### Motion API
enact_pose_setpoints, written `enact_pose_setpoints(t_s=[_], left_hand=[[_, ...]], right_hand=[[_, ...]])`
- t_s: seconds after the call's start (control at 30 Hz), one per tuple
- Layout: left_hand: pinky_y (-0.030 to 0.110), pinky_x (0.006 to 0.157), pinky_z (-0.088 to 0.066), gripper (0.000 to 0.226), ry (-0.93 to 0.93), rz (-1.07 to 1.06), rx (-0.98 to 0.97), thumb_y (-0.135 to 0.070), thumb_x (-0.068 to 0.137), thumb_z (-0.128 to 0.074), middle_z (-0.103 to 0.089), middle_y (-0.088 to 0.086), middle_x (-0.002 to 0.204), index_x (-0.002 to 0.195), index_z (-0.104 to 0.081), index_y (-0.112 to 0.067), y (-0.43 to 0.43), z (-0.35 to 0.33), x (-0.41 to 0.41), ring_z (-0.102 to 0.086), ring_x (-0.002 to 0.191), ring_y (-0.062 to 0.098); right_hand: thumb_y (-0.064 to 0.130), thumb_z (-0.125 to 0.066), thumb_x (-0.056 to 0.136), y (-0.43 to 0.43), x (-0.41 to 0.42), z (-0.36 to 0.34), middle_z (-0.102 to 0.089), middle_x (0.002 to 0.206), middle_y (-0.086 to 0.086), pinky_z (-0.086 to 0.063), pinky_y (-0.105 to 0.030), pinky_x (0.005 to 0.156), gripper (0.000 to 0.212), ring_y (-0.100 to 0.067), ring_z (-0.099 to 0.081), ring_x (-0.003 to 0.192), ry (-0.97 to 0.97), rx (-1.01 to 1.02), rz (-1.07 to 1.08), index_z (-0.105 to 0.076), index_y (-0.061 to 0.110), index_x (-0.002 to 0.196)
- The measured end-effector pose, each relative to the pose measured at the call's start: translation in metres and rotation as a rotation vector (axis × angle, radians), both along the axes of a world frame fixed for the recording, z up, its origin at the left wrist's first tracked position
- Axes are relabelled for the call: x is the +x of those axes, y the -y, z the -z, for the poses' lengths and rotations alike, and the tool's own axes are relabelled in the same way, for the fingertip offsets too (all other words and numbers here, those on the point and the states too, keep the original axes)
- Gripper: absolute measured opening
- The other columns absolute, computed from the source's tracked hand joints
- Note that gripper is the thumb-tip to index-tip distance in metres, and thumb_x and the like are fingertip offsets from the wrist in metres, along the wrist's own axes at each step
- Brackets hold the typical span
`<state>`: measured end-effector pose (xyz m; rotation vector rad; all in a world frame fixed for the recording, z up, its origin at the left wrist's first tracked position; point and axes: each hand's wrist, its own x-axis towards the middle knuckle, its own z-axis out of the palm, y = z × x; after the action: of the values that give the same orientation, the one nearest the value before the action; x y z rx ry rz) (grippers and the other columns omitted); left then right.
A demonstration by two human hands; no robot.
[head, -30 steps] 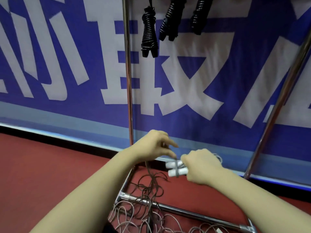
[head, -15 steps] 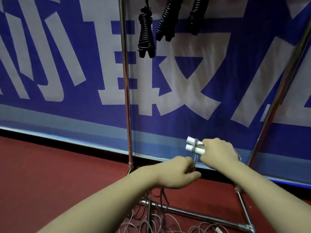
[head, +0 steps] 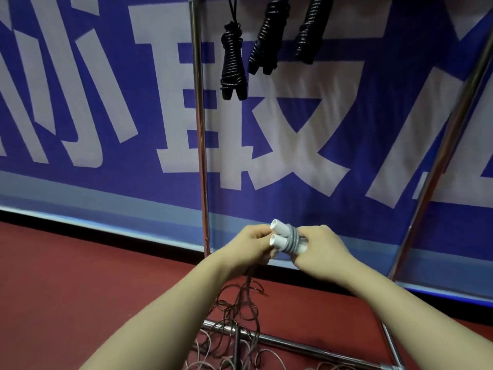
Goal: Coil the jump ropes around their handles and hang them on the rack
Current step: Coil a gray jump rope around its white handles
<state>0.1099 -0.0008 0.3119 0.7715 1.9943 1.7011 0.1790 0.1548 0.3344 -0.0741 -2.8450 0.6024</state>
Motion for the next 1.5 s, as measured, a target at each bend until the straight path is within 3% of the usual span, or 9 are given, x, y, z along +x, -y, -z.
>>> enact_pose_setpoints(t_s=[0.1, 0.2, 0.33, 0.53, 0.73, 0.83, 0.97, 1.13, 1.5], left_hand=[[0.018, 0.044, -0.022, 0.018, 0.000, 0.023, 0.028, -0.010, 0.102, -0.039, -0.038, -0.004, 0.056, 0.087, -0.050, -0.014, -0.010, -0.009, 0.011, -0.023, 0.044, 0.006], [0.021, 0.045, -0.018, 0.021, 0.078, 0.060, 0.084, -0.010, 0.082, -0.051, -0.033, -0.001, 0.059, 0.103, -0.052, -0.014, -0.014, -0.013, 0.016, -0.020, 0.047, 0.009], [0.026, 0.046, -0.014, 0.008, 0.029, 0.086, 0.089, -0.031, 0.085, -0.065, -0.030, -0.003, 0.057, 0.089, -0.060, -0.026, -0.018, -0.017, 0.027, -0.019, 0.048, 0.011], [0.020, 0.044, -0.022, 0.032, -0.078, -0.225, 0.115, -0.038, 0.096, -0.059, -0.035, -0.012, 0.049, 0.076, -0.061, -0.013, -0.032, -0.018, 0.021, -0.025, 0.044, 0.006], [0.018, 0.042, -0.021, 0.031, -0.056, -0.159, 0.162, -0.027, 0.100, -0.054, -0.029, -0.011, 0.050, 0.109, -0.067, 0.000, -0.013, -0.023, 0.006, -0.022, 0.044, 0.006], [0.018, 0.044, -0.020, 0.026, -0.055, -0.071, 0.171, -0.028, 0.101, -0.050, -0.029, -0.009, 0.053, 0.104, -0.066, -0.007, -0.006, -0.027, 0.006, -0.020, 0.047, 0.007], [0.017, 0.045, -0.021, 0.028, -0.039, 0.031, 0.260, -0.032, 0.094, -0.053, -0.031, -0.008, 0.054, 0.102, -0.064, -0.008, -0.006, -0.035, 0.008, -0.022, 0.047, 0.006], [0.020, 0.043, -0.028, 0.036, -0.076, -0.088, 0.214, -0.047, 0.082, -0.058, -0.043, 0.001, 0.049, 0.075, -0.060, -0.012, -0.003, -0.035, 0.005, -0.031, 0.038, 0.011], [0.020, 0.042, -0.034, 0.037, 0.030, -0.288, 0.126, -0.030, 0.093, -0.066, -0.060, 0.008, 0.052, 0.080, -0.068, 0.004, -0.011, -0.030, -0.002, -0.047, 0.039, 0.013]], right_hand=[[0.013, -0.060, 0.072, -0.006, -0.007, -0.001, -0.054, 0.057, 0.002, -0.034, -0.029, 0.051, 0.017, -0.022, -0.047, 0.057, -0.015, -0.143, 0.084, -0.049, 0.019, 0.060], [0.006, -0.062, 0.071, -0.011, -0.015, 0.000, -0.054, 0.057, 0.000, -0.037, -0.030, 0.052, 0.014, -0.022, -0.045, 0.056, -0.048, -0.292, 0.150, -0.054, 0.015, 0.063], [0.018, -0.063, 0.074, -0.013, -0.018, 0.001, -0.058, 0.064, 0.000, -0.043, -0.031, 0.056, 0.014, -0.028, -0.055, 0.064, -0.053, -0.234, 0.269, -0.053, 0.017, 0.065], [0.036, -0.062, 0.082, 0.003, -0.018, -0.007, -0.063, 0.080, -0.001, -0.047, -0.033, 0.066, 0.018, -0.029, -0.059, 0.078, -0.090, -0.198, 0.344, -0.057, 0.019, 0.080], [0.014, -0.079, 0.077, -0.008, -0.006, -0.015, -0.068, 0.081, -0.003, -0.056, -0.038, 0.068, 0.034, -0.020, -0.067, 0.067, 0.095, -0.625, -0.072, -0.061, 0.012, 0.106], [0.006, -0.079, 0.077, -0.015, 0.000, -0.023, -0.073, 0.082, -0.012, -0.056, -0.046, 0.085, 0.035, -0.029, -0.073, 0.079, 0.179, -0.851, -0.213, -0.064, 0.007, 0.109], [0.013, -0.066, 0.086, -0.006, 0.008, -0.031, -0.067, 0.073, -0.023, -0.056, -0.035, 0.054, 0.029, -0.031, -0.064, 0.053, 0.354, -1.096, -0.266, -0.052, -0.001, 0.107], [0.019, -0.063, 0.093, -0.001, 0.008, -0.032, -0.054, 0.054, -0.014, -0.039, -0.025, 0.038, 0.022, -0.020, -0.045, 0.032, 0.257, -1.000, -0.226, -0.052, 0.001, 0.097], [0.017, -0.061, 0.093, -0.003, -0.011, -0.019, -0.051, 0.055, -0.007, -0.030, -0.022, 0.037, 0.013, -0.017, -0.040, 0.036, 0.105, -0.705, 0.024, -0.054, 0.012, 0.084]])
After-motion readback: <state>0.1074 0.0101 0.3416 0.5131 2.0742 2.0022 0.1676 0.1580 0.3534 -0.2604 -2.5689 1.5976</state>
